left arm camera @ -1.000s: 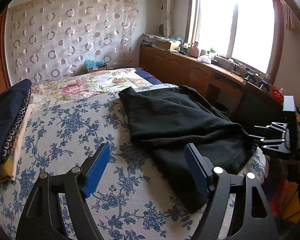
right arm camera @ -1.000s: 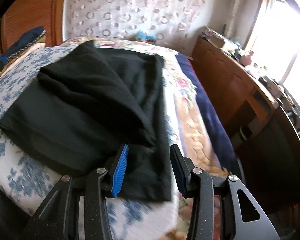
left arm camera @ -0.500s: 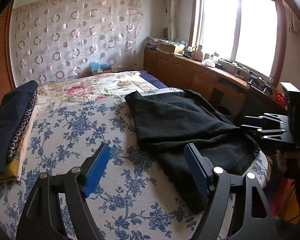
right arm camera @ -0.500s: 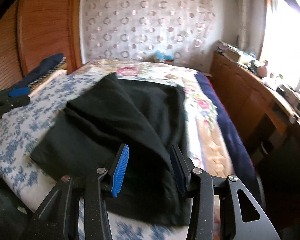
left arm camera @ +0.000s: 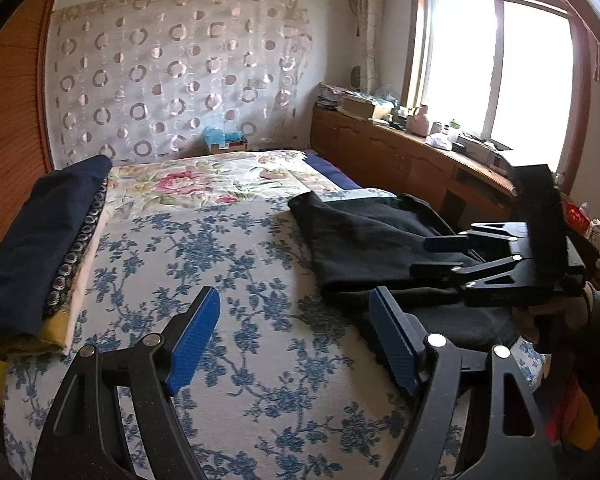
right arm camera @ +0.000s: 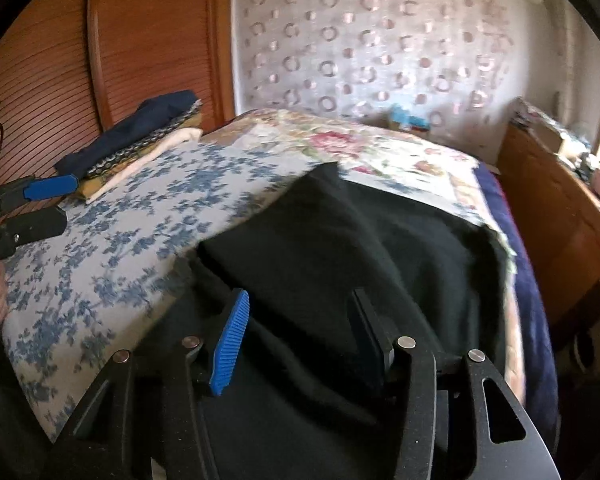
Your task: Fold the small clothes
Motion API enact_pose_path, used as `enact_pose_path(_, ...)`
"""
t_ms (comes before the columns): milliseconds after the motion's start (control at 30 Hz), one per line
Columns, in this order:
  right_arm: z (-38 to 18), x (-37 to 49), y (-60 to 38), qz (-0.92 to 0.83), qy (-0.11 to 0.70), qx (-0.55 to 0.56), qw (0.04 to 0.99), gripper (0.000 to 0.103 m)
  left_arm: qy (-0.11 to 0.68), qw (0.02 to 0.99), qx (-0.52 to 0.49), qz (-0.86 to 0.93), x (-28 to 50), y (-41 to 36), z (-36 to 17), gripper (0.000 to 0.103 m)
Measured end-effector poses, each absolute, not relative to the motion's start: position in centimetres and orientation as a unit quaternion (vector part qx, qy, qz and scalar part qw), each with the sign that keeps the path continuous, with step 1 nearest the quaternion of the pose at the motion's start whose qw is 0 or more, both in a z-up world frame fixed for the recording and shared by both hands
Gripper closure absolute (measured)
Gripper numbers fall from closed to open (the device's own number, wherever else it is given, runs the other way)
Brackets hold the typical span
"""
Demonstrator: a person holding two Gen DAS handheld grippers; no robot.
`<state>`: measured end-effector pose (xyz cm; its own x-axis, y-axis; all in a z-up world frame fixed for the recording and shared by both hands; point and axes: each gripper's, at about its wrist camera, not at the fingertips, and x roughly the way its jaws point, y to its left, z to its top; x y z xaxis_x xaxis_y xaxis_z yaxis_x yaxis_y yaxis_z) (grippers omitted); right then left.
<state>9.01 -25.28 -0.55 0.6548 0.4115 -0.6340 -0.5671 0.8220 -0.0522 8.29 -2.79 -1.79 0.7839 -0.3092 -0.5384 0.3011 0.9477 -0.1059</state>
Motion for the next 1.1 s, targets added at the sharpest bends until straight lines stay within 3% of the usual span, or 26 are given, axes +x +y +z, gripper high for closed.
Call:
enact_pose_path(833, -3.5, 16.1, -16.7, 0.306, 0.374, -0.202, 0.852, 0.051, 0.289, 0.946, -0.02, -0.147, 8.2, -0.6, -2.5, 0.025)
enact_pose_path(867, -3.5, 16.0, -16.6, 0.305, 0.371, -0.204, 0.853, 0.055, 0.289, 0.946, -0.02, -0.148, 8.1, -0.7, -2.5, 0.025)
enact_pose_path(933, -3.4, 16.0, -16.4, 0.308, 0.365, -0.199, 0.856, 0.085, 0.29, 0.945, -0.019, -0.15, 8.0, -1.0, -2.6, 0.025)
enact_pose_path(1100, -0.7, 16.1, -18.9, 0.321, 0.337, -0.152, 0.872, 0.093, 0.294, 0.943, -0.015, -0.156, 8.1, -1.5, -2.8, 0.025)
